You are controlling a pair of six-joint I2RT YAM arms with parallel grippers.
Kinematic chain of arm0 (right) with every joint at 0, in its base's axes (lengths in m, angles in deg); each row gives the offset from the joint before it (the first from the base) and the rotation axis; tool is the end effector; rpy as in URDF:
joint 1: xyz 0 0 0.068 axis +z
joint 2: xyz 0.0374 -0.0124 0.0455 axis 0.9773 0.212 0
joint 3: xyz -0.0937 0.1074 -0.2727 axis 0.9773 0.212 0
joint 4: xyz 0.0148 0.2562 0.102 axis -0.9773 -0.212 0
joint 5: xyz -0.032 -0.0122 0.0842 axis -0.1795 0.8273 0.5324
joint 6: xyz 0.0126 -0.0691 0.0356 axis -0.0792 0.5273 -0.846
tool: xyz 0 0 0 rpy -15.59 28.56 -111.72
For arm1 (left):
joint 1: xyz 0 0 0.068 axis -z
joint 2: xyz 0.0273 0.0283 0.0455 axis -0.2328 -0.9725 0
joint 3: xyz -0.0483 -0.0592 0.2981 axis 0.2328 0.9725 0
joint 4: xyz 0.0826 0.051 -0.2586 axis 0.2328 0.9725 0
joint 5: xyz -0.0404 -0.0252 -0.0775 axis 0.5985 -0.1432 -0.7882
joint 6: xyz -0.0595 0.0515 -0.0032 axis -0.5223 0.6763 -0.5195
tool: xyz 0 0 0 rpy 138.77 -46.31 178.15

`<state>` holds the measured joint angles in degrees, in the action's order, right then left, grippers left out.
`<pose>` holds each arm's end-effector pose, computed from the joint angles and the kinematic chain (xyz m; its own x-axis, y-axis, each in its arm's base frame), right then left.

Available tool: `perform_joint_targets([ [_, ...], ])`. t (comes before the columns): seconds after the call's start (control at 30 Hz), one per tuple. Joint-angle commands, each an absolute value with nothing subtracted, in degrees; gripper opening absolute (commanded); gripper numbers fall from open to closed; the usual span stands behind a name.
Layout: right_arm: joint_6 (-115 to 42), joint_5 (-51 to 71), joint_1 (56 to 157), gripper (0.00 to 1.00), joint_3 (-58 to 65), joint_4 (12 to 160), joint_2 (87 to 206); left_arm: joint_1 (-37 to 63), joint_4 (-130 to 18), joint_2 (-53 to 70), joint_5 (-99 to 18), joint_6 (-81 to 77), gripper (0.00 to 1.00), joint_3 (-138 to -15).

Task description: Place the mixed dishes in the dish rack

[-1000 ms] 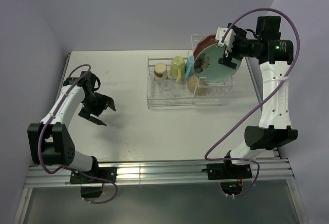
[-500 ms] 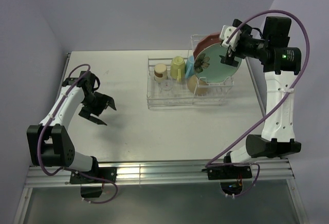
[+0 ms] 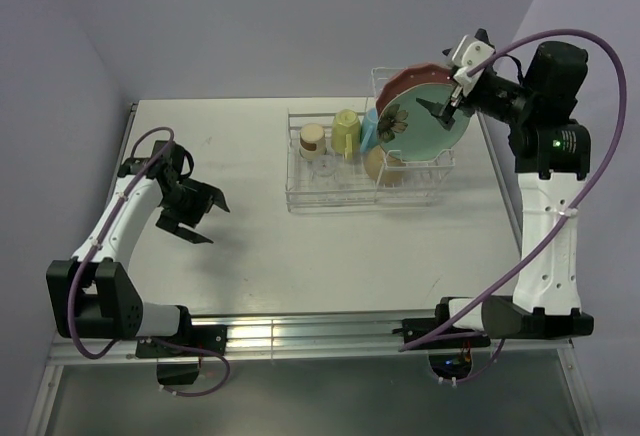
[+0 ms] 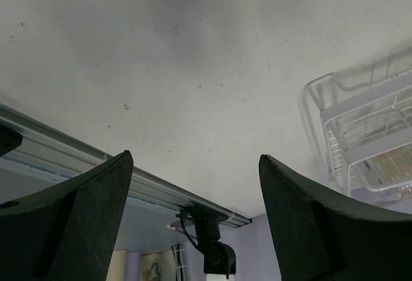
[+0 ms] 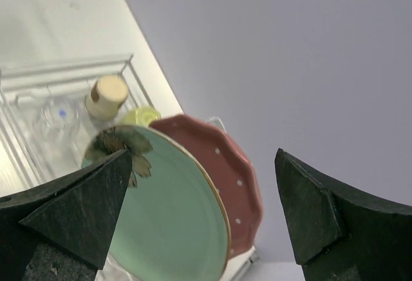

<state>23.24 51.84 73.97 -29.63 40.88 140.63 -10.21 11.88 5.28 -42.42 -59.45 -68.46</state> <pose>0.2451 0.0355 0.5727 0.4298 -0.5419 -0.7222 -0.5953 0.4314 -0.6779 0.2499 -0.0260 0.2621 -0.4334 -0.8958 0.0982 -0.8872 0.4050 -0.2210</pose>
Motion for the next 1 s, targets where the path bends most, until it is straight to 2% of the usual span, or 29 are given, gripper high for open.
perform_joint_targets([
  [0.0,6.5,54.6,74.0,1.0,-24.7,58.3,136.1,-9.6,9.9,8.1,-44.8,-61.1,0.85,-67.3],
  [0.2,-21.5,42.3,75.4,1.0,-11.2,79.3,128.3,-9.2,7.4,10.6,-47.3,-62.3,0.86,-65.8],
  [0.23,-28.1,37.4,76.0,1.0,-7.8,81.3,127.4,-9.2,6.9,11.3,-48.4,-62.4,0.86,-65.4],
  [0.33,-33.4,32.5,81.0,1.0,-3.1,82.9,124.0,-9.2,6.2,12.0,-50.1,-62.2,0.86,-65.5],
  [0.5,-44.1,33.4,85.1,1.0,-1.4,71.2,121.6,-9.2,5.5,11.8,-52.7,-61.4,0.86,-67.4],
  [0.67,-55.8,27.0,93.4,1.0,2.9,57.7,119.4,-7.3,4.4,11.3,-54.6,-61.7,0.86,-69.9],
  [0.8,-65.3,7.7,102.5,1.0,10.9,54.2,112.2,-3.6,2.3,11.0,-55.9,-64.4,0.86,-70.7],
  [0.97,-69.7,-4.7,104.8,1.0,15.8,45.0,106.5,-1.7,1.6,13.1,-56.2,-65.1,0.86,-70.1],
])
